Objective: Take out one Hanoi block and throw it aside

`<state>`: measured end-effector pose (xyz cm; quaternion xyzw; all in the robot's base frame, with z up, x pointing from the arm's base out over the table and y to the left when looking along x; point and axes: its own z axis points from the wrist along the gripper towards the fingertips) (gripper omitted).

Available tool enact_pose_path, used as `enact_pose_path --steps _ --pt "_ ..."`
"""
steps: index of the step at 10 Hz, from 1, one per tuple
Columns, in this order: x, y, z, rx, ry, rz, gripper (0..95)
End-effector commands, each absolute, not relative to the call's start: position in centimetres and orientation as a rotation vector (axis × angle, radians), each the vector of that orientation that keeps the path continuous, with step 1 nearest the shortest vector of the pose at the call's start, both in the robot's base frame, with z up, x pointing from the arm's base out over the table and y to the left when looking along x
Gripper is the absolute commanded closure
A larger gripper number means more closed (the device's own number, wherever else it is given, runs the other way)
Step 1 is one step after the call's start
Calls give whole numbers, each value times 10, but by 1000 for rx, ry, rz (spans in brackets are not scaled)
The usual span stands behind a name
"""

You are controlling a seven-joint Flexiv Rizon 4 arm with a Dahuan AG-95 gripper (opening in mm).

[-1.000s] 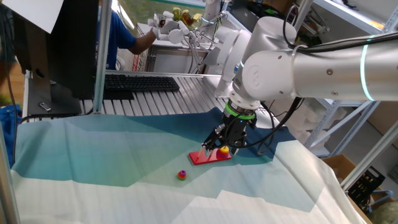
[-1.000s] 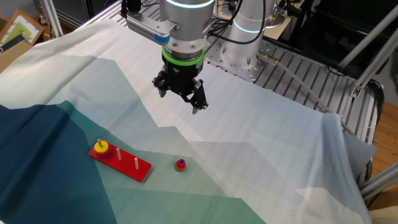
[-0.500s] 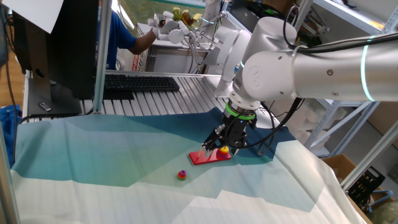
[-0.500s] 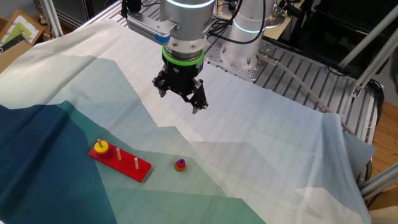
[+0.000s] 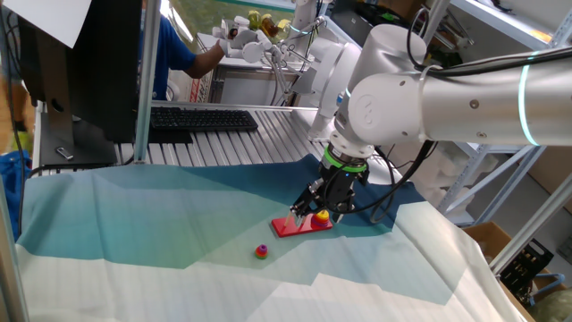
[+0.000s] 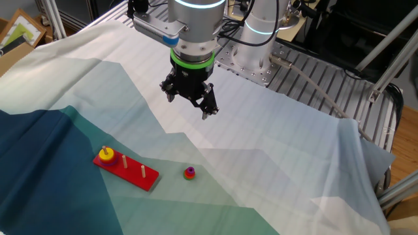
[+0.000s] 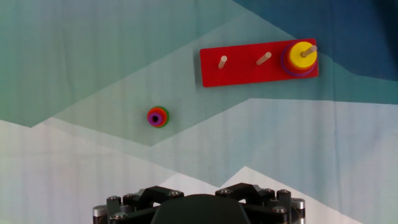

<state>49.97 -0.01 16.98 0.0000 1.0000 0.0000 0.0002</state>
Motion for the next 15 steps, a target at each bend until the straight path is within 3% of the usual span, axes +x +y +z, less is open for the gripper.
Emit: enact_pose_path --steps 1,15 --pt "500 0 170 62 3251 -18 950" --pt "500 0 170 57 3257 -15 950"
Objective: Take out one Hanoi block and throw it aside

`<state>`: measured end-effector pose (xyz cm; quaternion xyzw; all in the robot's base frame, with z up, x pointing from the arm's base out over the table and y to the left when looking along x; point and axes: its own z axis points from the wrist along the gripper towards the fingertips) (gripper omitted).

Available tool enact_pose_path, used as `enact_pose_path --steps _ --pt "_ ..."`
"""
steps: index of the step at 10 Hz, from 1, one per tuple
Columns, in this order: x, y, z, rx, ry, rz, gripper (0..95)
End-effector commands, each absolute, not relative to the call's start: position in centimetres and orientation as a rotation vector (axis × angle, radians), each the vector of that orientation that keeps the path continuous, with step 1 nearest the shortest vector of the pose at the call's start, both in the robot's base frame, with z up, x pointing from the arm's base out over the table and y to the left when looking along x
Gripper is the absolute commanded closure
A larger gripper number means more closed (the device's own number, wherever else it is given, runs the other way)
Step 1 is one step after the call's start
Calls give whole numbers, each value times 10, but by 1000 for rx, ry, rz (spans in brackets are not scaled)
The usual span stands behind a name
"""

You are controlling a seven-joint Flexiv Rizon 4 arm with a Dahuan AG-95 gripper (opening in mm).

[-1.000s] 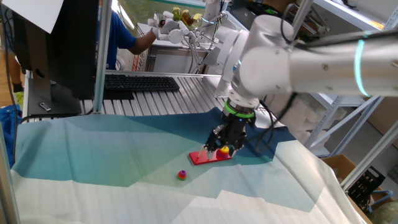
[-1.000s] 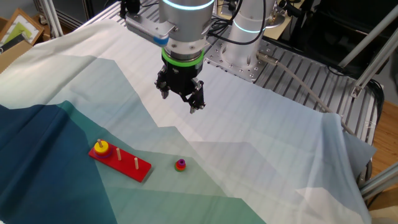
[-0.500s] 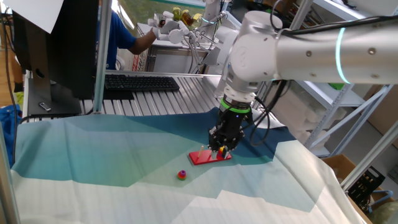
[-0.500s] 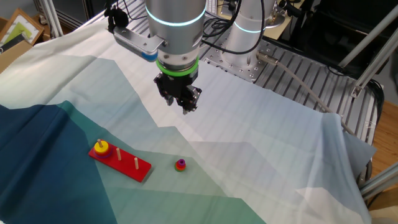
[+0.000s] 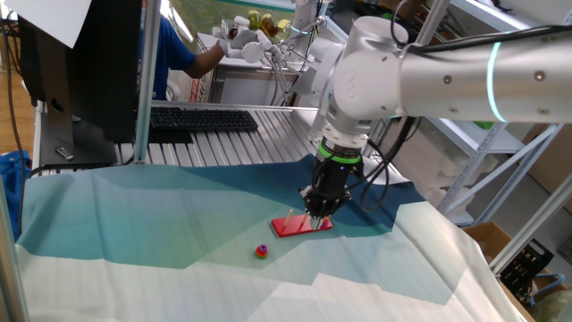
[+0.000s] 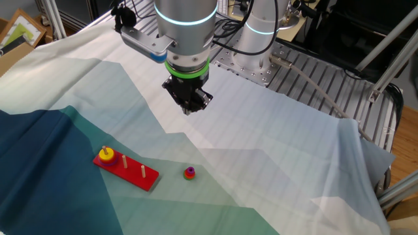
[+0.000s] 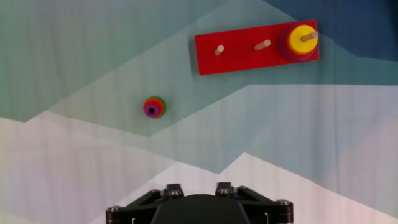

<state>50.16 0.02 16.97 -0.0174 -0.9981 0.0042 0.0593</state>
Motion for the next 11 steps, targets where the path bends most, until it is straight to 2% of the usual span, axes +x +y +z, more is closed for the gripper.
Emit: enact_pose_path --steps 1,11 --pt "500 0 170 -51 -3025 13 950" --pt "500 0 170 -32 -3024 3 950"
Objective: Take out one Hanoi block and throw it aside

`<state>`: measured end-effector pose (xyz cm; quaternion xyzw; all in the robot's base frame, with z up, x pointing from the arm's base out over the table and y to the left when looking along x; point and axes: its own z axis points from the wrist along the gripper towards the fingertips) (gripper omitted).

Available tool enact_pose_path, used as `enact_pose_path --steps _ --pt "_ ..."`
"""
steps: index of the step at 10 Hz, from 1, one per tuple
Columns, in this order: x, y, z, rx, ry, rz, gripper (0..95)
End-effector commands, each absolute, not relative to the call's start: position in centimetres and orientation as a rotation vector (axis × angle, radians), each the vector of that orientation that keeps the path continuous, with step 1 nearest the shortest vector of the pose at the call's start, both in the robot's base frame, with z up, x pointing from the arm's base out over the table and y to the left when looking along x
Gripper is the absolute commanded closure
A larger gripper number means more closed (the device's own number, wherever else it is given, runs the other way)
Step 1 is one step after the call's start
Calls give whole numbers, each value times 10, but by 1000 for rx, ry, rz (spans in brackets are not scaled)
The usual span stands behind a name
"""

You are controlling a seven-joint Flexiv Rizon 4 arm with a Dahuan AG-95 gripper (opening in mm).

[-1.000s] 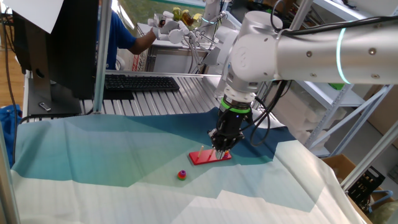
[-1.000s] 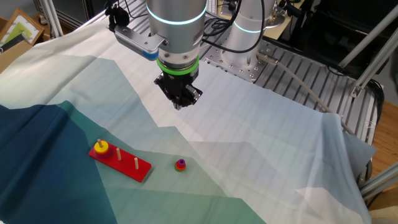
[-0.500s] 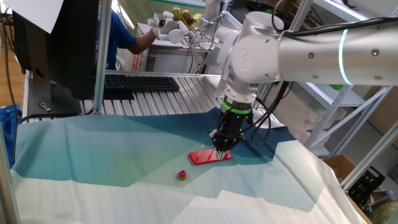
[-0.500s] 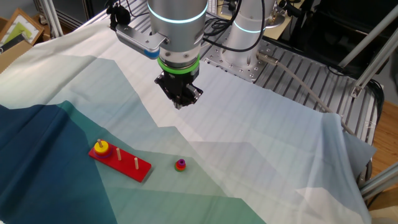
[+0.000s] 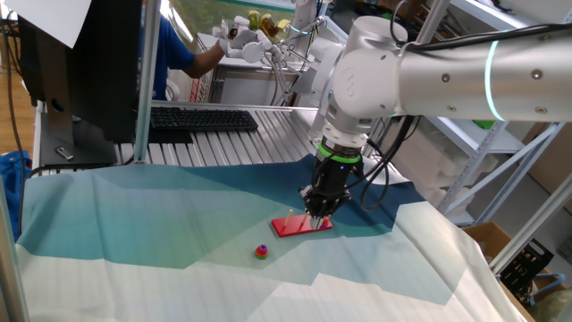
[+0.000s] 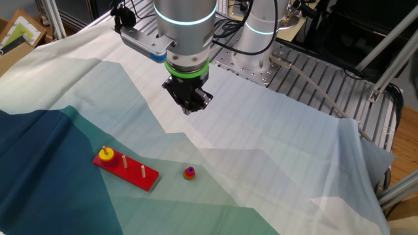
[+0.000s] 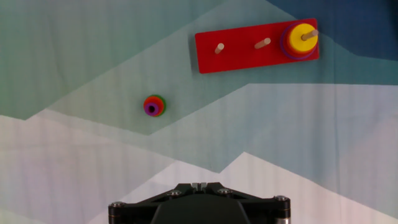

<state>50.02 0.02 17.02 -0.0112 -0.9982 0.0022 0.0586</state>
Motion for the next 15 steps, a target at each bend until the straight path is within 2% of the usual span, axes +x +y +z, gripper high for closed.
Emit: enact_pose_path --steps 1,2,15 --pt "500 0 170 -32 -3024 -10 950" --pt "500 0 170 -32 -3024 -38 950" --pt "500 0 171 -48 -2975 -11 950"
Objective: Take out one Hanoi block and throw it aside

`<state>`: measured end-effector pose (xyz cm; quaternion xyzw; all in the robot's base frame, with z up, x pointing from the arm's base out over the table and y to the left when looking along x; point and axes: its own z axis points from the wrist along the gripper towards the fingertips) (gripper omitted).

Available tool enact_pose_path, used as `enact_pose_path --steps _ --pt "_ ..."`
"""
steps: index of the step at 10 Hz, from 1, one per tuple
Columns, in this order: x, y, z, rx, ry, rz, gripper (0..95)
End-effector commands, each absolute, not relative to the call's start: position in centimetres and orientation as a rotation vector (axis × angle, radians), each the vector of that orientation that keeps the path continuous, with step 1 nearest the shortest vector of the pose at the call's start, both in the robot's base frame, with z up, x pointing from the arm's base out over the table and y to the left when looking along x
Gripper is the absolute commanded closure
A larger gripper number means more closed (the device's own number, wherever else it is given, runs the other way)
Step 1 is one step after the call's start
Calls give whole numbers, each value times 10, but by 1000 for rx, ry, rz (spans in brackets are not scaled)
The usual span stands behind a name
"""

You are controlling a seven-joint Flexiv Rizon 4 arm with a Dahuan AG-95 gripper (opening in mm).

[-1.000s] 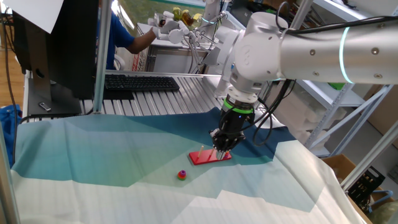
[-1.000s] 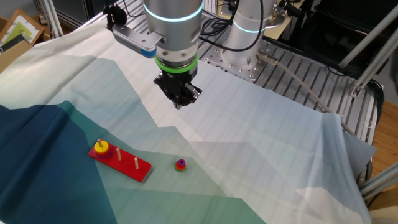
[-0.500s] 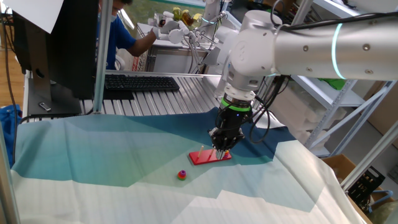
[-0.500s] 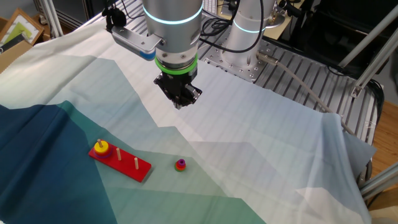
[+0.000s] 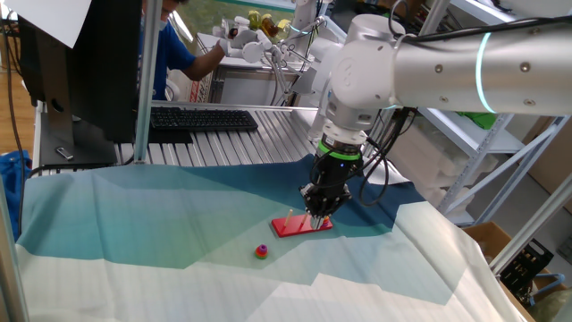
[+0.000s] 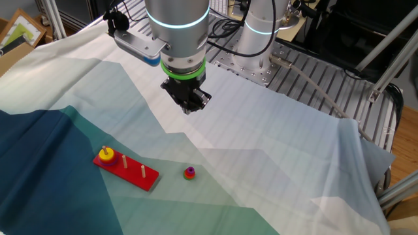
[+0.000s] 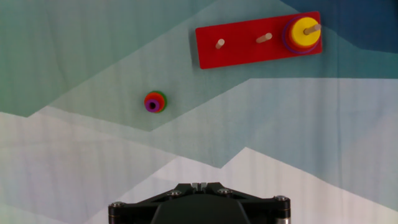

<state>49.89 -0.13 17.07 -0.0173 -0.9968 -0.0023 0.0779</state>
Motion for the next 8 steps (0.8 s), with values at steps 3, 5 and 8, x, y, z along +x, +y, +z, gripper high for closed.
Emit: enact_pose_path --steps 3,5,8 --pt "500 0 170 -31 -2972 -8 950" --pt "500 0 170 -19 -2972 -4 950" --pt "500 0 170 -14 -2974 2 950"
